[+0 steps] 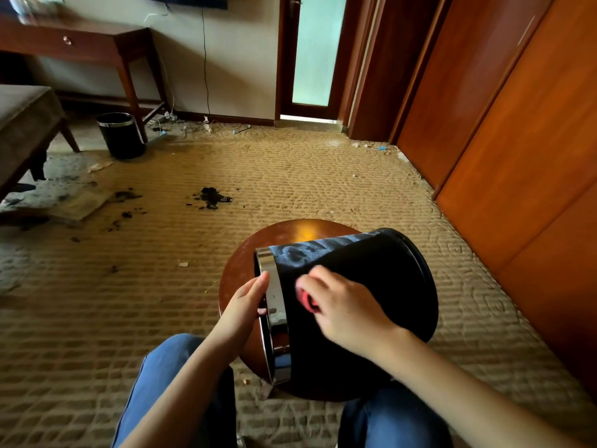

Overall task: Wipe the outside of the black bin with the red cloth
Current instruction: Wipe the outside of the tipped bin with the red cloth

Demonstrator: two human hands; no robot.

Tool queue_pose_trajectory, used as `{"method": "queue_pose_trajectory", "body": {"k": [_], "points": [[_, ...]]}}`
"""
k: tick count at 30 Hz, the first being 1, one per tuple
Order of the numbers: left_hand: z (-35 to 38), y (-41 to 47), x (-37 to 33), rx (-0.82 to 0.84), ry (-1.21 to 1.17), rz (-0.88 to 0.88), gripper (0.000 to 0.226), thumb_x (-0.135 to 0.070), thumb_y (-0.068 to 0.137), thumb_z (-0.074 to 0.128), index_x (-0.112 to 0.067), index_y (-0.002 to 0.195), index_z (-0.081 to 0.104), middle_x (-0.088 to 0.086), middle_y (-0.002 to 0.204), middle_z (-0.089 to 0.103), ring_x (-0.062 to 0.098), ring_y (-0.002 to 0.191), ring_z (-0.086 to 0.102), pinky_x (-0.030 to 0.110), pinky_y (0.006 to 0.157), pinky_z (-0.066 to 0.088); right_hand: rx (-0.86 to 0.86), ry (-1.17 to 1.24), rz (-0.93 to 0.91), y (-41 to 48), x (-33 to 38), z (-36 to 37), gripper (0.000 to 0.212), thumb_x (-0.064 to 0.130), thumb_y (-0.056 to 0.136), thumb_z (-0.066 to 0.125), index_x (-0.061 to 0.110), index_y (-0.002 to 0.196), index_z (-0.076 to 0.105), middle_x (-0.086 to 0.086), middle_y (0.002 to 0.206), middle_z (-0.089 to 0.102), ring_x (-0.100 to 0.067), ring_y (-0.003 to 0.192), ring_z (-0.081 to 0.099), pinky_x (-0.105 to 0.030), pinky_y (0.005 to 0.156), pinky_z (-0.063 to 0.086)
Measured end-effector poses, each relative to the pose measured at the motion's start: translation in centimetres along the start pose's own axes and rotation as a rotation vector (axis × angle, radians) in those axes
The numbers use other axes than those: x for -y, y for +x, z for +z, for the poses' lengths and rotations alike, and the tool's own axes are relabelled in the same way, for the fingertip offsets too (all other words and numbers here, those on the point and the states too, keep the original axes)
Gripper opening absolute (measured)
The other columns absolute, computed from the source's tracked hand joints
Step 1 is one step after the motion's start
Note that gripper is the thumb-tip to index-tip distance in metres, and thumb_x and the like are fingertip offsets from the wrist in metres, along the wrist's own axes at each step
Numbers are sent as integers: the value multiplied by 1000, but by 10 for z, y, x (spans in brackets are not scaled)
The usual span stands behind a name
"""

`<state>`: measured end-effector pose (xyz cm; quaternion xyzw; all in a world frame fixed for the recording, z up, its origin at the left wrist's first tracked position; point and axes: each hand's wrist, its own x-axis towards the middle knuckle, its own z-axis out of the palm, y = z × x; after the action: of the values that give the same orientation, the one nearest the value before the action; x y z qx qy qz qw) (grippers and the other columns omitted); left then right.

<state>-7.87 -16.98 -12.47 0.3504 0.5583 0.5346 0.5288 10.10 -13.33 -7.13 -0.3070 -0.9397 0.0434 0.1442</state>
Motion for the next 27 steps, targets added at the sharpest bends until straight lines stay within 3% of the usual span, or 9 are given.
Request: {"method": "queue_pose_trajectory", "body": {"k": [2, 6, 10, 12, 15, 19, 23, 25, 27], "points": [[-1, 4, -2, -9, -3, -16, 36, -39, 100, 38, -21, 113, 65, 1, 109, 71, 17, 106, 62, 39, 92, 42, 18, -59, 120, -32, -35, -12, 49, 7, 64, 72, 27, 102, 48, 2, 98, 57, -25, 74, 64, -31, 48, 49], [0, 10, -6, 16, -26, -23, 36, -37, 101, 36, -19, 113, 64, 4, 110, 70, 18, 102, 63, 36, 87, 43, 35, -115, 312, -59, -69, -28, 39, 4, 71, 66, 26, 100, 50, 3, 99, 54, -27, 78, 62, -33, 52, 44], [1, 6, -3, 11, -29, -25, 34, -35, 102, 35, -20, 107, 65, 0, 98, 72, 15, 93, 64, 32, 81, 44, -29, -54, 130, -2, -21, -8, 39, 4, 67, 55, 22, 102, 53, -4, 96, 56, -31, 79, 62, -34, 53, 48], [1, 1, 2, 3, -24, -22, 32, -33, 102, 36, -19, 102, 65, -4, 89, 72, 17, 93, 62, 34, 81, 42, -88, -54, 16, 35, 13, 7, 34, 1, 69, 57, 15, 100, 57, -8, 93, 56, -33, 78, 61, -32, 52, 43], [-1, -5, 6, 1, -19, -3, 31, -37, 98, 40, -20, 98, 66, -5, 87, 73, 19, 96, 60, 37, 84, 39, -79, -35, -5, 59, 32, 13, 30, -1, 75, 59, 10, 103, 56, -11, 97, 53, -35, 86, 57, -33, 58, 36], [-3, -9, 6, 95, -5, 13, 44, -47, 86, 42, -18, 108, 66, -2, 99, 73, 10, 94, 64, 34, 86, 40, 17, 16, -13, 2, -7, -3, 43, 0, 71, 65, 19, 108, 56, -3, 106, 57, -27, 93, 61, -38, 63, 55], [-5, -4, 3, 105, 10, -15, 36, -39, 97, 37, -20, 113, 64, -1, 105, 72, 13, 100, 64, 33, 88, 40, 84, -79, 244, -61, -77, -39, 46, 3, 71, 67, 33, 101, 49, 9, 105, 55, -23, 84, 62, -33, 59, 50], [-7, -2, 3, 115, 24, -24, 36, -39, 99, 36, -22, 114, 63, -1, 108, 72, 16, 105, 62, 37, 90, 40, 83, -109, 378, -70, -95, -52, 39, 4, 75, 64, 32, 98, 49, 6, 102, 54, -28, 80, 61, -36, 57, 47], [-6, -2, 4, 102, 1, -40, 35, -39, 100, 35, -23, 113, 63, -3, 106, 72, 16, 103, 62, 39, 92, 41, 31, -108, 385, -56, -78, -46, 31, 4, 75, 62, 24, 99, 55, 0, 100, 53, -34, 78, 59, -38, 57, 45]]}}
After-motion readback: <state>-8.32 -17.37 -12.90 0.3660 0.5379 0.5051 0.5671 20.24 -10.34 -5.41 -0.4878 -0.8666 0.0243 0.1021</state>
